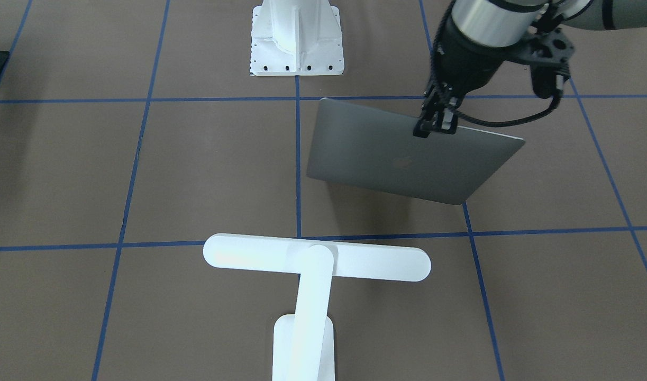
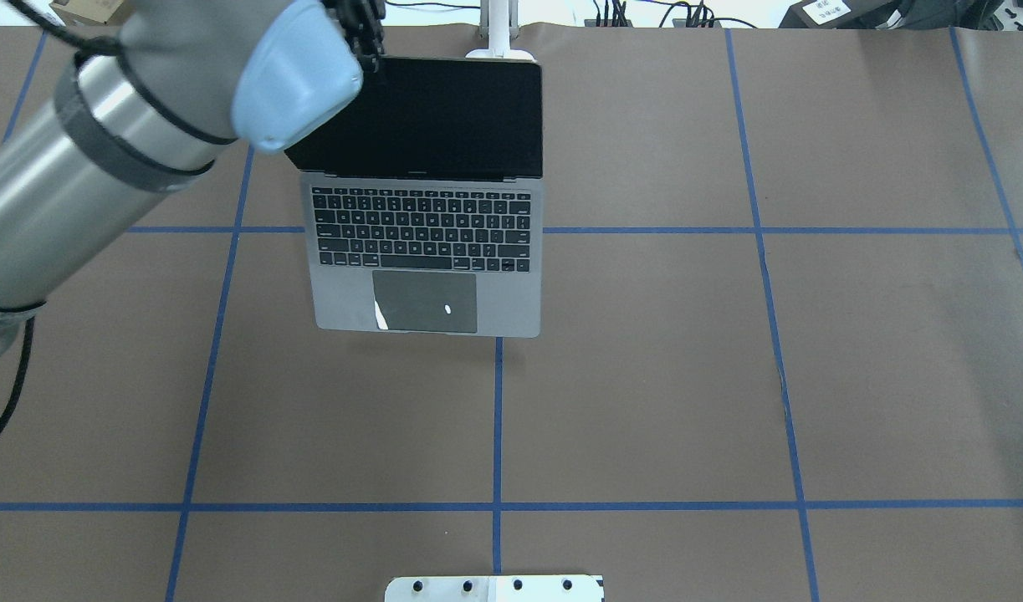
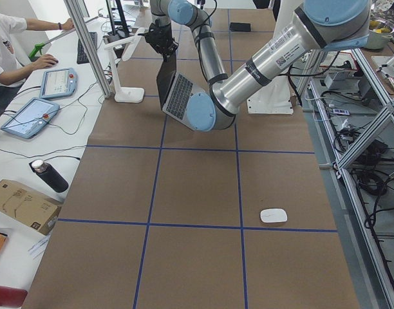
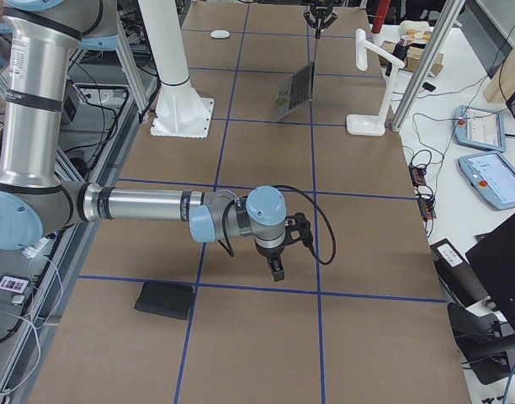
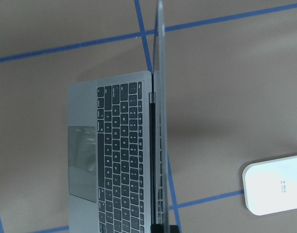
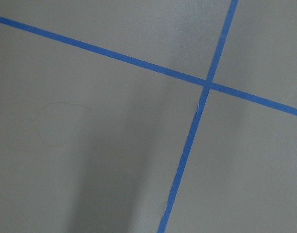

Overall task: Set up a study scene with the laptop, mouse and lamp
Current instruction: 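Lower the laptop onto the table in front of the lamp, release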

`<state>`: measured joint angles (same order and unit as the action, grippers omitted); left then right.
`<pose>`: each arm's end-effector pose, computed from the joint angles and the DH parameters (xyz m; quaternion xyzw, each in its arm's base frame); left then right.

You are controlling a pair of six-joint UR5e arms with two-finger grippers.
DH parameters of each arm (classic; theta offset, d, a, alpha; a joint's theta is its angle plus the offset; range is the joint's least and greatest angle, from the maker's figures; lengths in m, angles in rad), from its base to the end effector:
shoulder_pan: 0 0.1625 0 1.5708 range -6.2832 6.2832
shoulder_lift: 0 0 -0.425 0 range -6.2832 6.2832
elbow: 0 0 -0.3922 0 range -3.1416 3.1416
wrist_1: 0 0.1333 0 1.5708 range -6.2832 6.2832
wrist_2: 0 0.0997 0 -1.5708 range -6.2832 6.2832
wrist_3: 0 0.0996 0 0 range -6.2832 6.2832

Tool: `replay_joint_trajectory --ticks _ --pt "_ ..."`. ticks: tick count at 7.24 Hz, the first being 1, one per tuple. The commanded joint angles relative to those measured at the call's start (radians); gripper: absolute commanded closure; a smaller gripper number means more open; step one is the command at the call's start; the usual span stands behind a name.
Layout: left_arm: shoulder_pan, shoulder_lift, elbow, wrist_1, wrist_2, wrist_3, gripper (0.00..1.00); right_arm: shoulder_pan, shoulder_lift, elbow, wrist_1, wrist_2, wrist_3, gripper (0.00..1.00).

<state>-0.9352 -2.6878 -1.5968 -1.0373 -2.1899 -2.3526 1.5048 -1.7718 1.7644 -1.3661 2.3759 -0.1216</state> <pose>0.3387 -0.5863 0.0014 -0.2678 0.3072 -0.6279 0.6630 0.0338 -0.4218 0.6300 0.1014 -0.3872 -0.1242 0.9080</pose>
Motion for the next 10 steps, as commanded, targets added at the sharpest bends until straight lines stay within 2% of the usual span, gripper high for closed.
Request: replay_joint_trajectory --ticks 1,3,6,10 --pt "0.083 -0.109 0.153 -0.007 0.048 -0.097 1.0 0.0 0.0 -0.008 0.001 0.0 -0.001 0.0" --pt "0.127 -0.125 0.227 -0.039 0.065 -0.12 1.0 0.0 0.0 -0.01 0.001 0.0 0.0 0.0" --pt "0.128 -0.13 0.342 -0.191 0.065 -0.136 1.0 0.0 0.002 -0.019 0.001 0.0 -0.001 0.0" --pt "0.127 -0.122 0.428 -0.322 0.067 -0.117 1.0 0.0 0.021 -0.042 0.001 0.0 -0.001 0.0"
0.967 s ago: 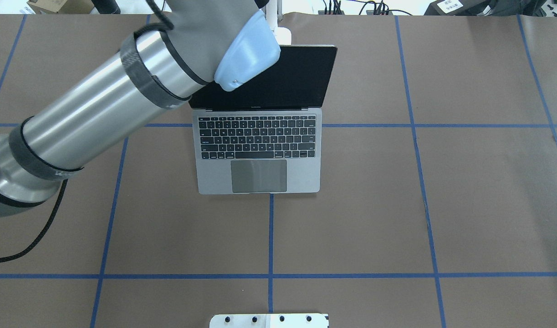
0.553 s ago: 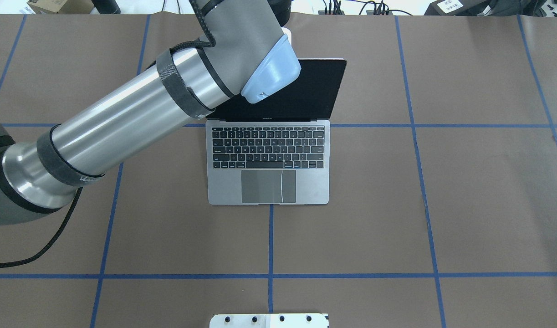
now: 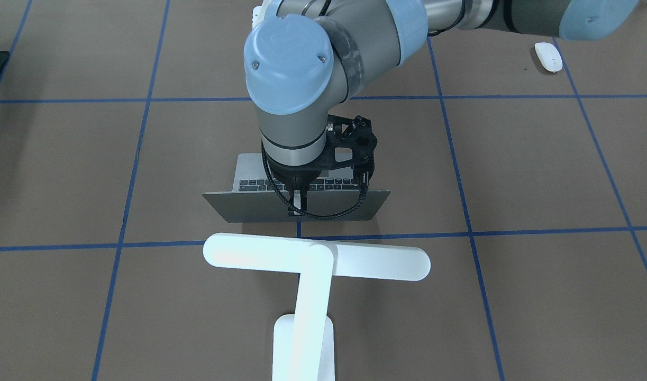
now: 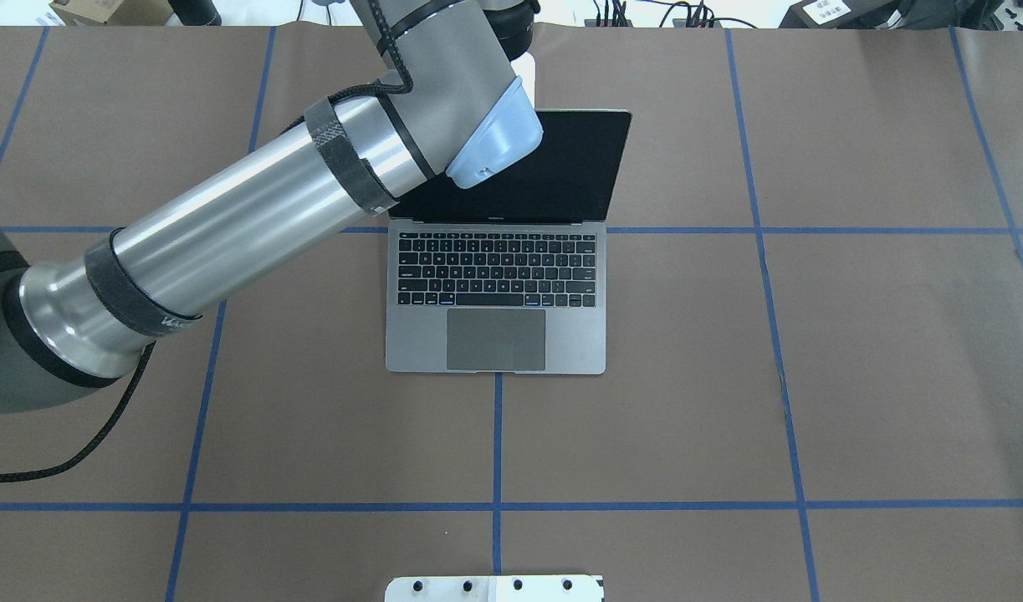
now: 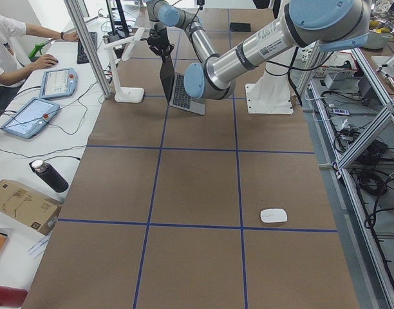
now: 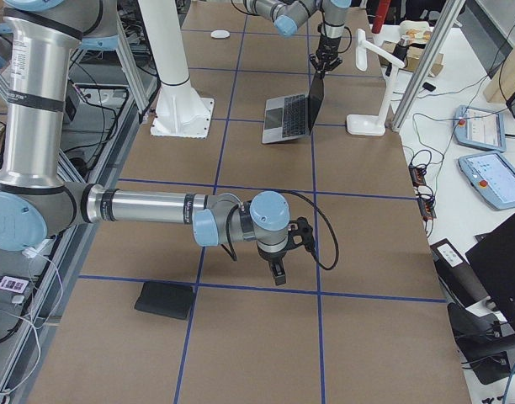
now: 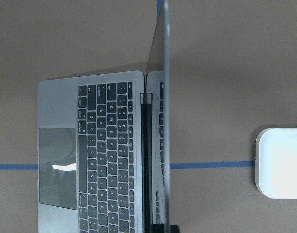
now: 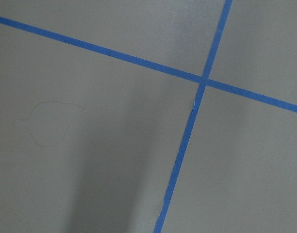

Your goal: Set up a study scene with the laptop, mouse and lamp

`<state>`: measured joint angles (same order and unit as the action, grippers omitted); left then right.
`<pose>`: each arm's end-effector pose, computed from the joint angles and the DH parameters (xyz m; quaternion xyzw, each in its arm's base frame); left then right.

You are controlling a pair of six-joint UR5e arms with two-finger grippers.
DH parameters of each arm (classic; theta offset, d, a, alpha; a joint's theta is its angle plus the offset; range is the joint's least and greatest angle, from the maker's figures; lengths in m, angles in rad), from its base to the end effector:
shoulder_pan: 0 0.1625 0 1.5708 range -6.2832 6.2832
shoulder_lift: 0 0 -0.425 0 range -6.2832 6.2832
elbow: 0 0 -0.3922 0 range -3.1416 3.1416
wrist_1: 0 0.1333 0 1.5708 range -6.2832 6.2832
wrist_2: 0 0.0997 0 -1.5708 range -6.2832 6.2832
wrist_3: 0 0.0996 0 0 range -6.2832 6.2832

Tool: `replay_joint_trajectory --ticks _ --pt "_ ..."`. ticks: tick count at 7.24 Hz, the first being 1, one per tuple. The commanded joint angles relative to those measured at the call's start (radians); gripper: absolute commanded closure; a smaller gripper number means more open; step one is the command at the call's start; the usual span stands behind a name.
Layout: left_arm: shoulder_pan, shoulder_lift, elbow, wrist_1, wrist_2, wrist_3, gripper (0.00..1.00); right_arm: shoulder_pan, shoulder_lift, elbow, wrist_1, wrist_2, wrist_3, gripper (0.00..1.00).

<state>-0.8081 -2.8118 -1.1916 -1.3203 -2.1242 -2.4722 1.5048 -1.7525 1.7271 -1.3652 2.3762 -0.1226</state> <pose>0.4857 -0.6254 0.0146 -0.2737 0.2770 -0.6381 0.6642 0.0333 -0.4289 0.6405 0.0938 -0.3878 -0.1214 0.9089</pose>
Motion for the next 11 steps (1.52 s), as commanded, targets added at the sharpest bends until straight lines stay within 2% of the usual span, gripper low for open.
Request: replay_joint_trajectory --ticks 1,9,10,11 --pt "0.0 0.006 0.027 -0.045 0.001 0.002 1.0 0.0 0.002 -0.009 0.0 0.0 0.0 0.0" --pt "-0.005 0.028 0.038 -0.063 0.023 -0.007 1.0 0.0 0.013 -0.034 0.008 0.0 0.0 0.0" --pt "-0.005 0.041 0.038 -0.098 0.024 -0.007 0.62 0.0 0.013 -0.034 0.008 0.0 0.0 0.0" --pt "-0.003 0.052 0.032 -0.108 0.024 -0.004 0.39 0.0 0.013 -0.034 0.008 0.0 0.0 0.0"
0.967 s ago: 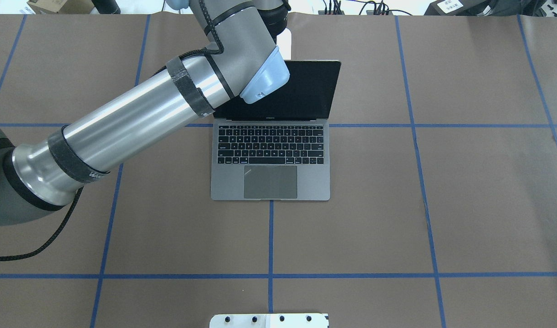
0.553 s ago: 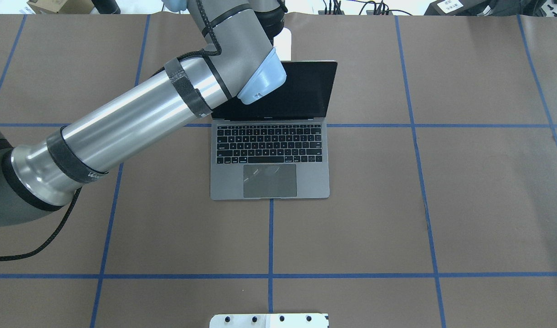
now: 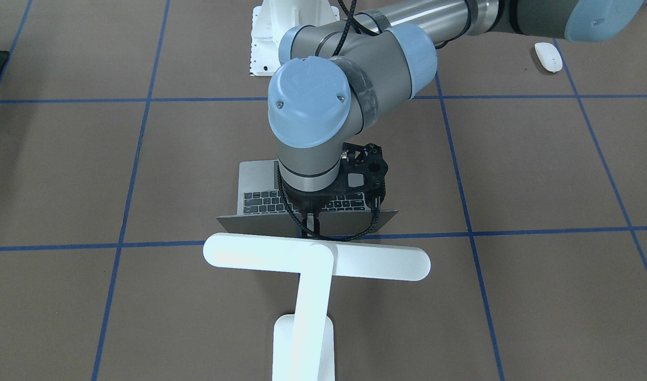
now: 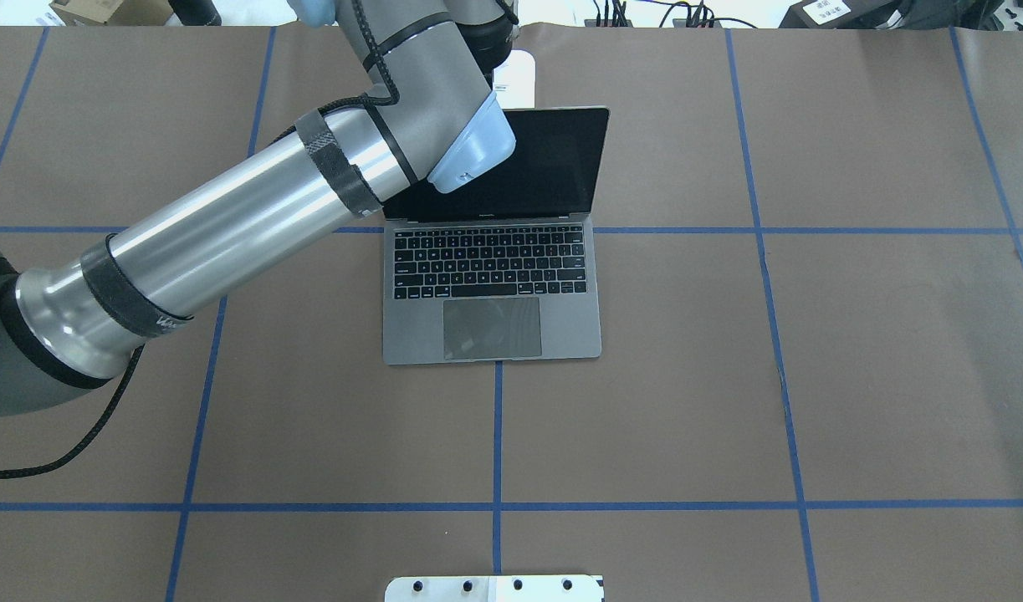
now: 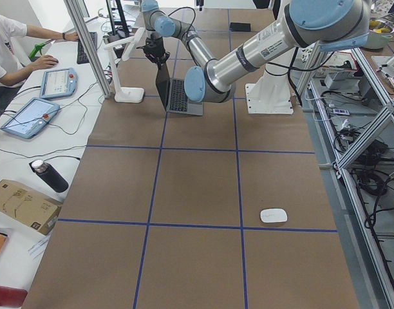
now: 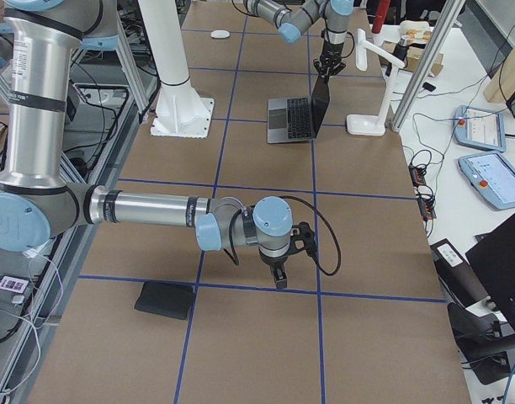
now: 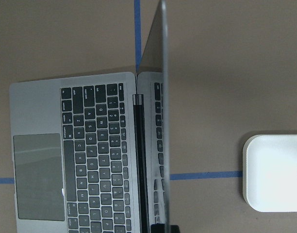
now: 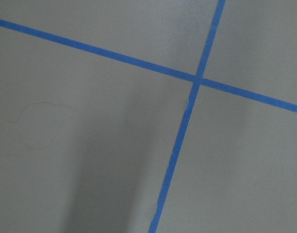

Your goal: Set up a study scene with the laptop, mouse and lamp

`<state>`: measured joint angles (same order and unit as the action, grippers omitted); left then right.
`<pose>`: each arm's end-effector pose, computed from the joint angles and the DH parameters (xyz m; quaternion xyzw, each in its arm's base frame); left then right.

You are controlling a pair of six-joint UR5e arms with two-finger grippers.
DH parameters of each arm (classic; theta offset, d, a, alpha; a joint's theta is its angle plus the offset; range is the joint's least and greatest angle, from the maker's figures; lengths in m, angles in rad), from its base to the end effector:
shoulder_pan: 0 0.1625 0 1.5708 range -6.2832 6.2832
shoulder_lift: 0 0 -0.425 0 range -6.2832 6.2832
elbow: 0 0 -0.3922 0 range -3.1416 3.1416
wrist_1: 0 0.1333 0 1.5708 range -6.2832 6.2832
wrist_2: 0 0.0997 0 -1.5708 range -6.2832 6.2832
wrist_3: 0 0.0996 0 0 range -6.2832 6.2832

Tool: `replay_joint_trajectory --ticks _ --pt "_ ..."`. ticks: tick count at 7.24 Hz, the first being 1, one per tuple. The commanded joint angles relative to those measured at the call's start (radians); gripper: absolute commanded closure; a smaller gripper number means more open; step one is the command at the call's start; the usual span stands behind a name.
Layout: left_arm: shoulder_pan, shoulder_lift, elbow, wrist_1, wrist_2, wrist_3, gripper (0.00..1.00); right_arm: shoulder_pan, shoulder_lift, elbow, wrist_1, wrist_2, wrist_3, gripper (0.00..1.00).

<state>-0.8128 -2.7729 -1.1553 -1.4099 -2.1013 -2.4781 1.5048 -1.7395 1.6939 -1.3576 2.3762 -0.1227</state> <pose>0.4929 -0.6413 0.0492 -0.2632 0.2849 -0.6432 0.6602 0.0330 -0.4334 0.6508 0.0880 -0.3882 -0.1190 0.9096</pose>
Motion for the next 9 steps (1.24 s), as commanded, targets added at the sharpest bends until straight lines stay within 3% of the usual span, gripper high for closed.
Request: replay_joint_trajectory --ticks 1,2,3,5,7,8,9 --pt "0.001 0.013 -0.007 -0.017 0.001 0.002 0.31 0.0 0.0 0.0 0.0 0.0 0.0 0.0" --pt "0.0 0.015 -0.02 -0.014 0.001 0.001 0.3 0.0 0.0 0.0 0.0 0.0 0.0 0.0" --pt "0.0 0.059 -0.094 -0.003 0.0 -0.004 0.29 0.0 0.0 0.0 0.0 0.0 0.0 0.0" --pt "-0.002 0.194 -0.364 0.086 -0.002 -0.004 0.3 0.0 0.002 -0.002 0.0 0.0 0.0 0.0" --pt "-0.006 0.37 -0.699 0.199 -0.003 0.052 0.3 0.0 0.02 -0.002 -0.002 0.0 0.002 0.0" --pt "-0.019 0.444 -0.806 0.241 -0.003 0.153 0.3 0.0 0.024 -0.002 -0.002 0.0 0.006 0.0" --pt "-0.037 0.493 -0.846 0.253 -0.003 0.289 0.29 0.0 0.037 0.0 0.0 0.0 0.049 0.0"
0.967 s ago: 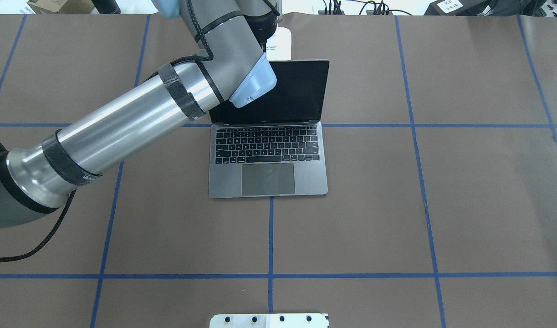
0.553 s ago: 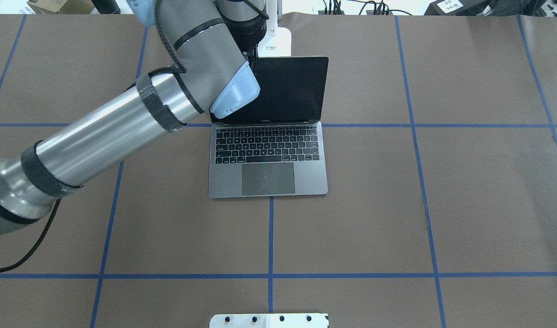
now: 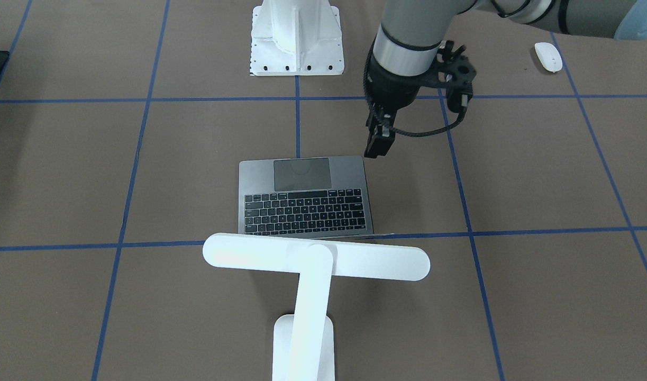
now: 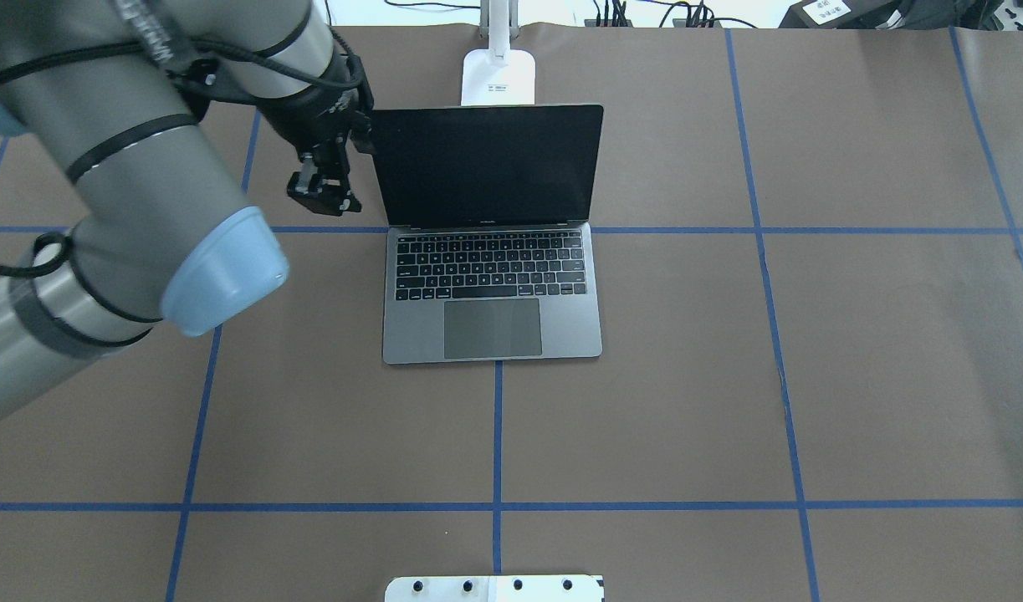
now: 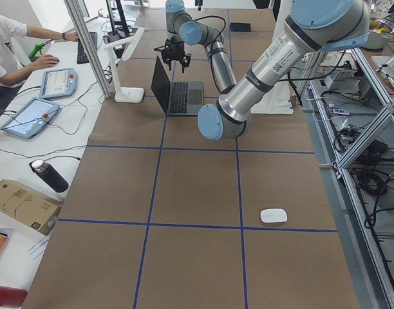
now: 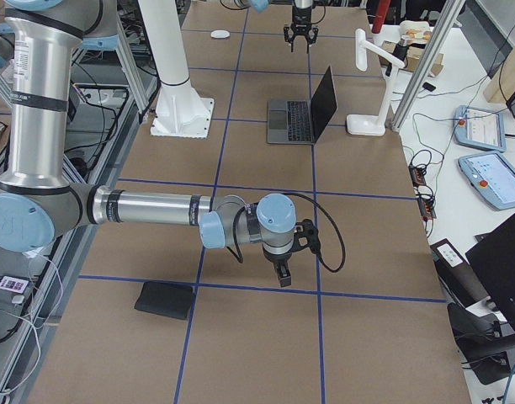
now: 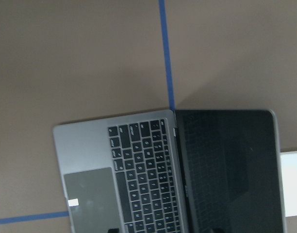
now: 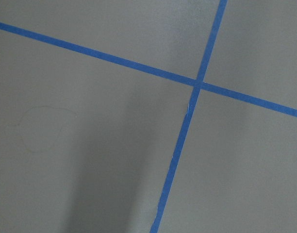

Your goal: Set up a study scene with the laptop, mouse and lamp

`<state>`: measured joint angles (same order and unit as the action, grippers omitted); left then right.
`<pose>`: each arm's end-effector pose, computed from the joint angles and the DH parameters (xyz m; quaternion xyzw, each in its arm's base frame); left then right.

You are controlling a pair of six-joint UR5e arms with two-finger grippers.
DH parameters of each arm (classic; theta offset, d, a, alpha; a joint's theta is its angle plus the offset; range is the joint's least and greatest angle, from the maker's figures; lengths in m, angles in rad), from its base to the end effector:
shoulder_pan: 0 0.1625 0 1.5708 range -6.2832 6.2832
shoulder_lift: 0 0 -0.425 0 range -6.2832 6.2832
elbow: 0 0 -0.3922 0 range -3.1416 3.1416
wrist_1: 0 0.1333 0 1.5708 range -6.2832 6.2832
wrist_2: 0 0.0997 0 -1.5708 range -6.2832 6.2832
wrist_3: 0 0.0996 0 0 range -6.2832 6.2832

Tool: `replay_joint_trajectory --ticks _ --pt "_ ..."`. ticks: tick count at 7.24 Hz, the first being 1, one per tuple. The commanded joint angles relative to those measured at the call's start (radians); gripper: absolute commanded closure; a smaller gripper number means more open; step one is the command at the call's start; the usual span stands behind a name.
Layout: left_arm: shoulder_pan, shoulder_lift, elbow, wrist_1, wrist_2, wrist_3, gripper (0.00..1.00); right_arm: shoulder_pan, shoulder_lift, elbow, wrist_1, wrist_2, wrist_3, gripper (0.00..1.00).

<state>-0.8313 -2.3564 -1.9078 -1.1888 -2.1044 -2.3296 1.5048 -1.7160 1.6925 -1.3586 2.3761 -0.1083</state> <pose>0.3446 -0.5004 0.1055 -0.2330 0.3578 -0.5751 0.6978 0.0322 -0.4446 0.6413 0.0949 -0.3882 -0.1165 0.9092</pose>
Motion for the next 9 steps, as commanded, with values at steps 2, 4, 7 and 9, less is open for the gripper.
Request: replay_joint_trajectory --ticks 2,4,7,9 --pt "-0.066 0.194 -0.141 0.029 0.004 0.571 0.26 0.0 0.032 -0.002 0.001 -0.003 0.052 0.0" --pt "-0.187 0.331 -0.143 0.018 -0.006 1.011 0.16 -0.005 0.039 -0.001 0.003 -0.002 0.103 0.0" --pt "-0.296 0.596 -0.19 -0.119 -0.02 1.521 0.01 -0.043 0.064 0.01 0.003 -0.002 0.27 0.0" --pt "-0.357 0.815 -0.186 -0.302 -0.133 1.736 0.01 -0.07 0.073 0.028 0.003 -0.014 0.375 0.0"
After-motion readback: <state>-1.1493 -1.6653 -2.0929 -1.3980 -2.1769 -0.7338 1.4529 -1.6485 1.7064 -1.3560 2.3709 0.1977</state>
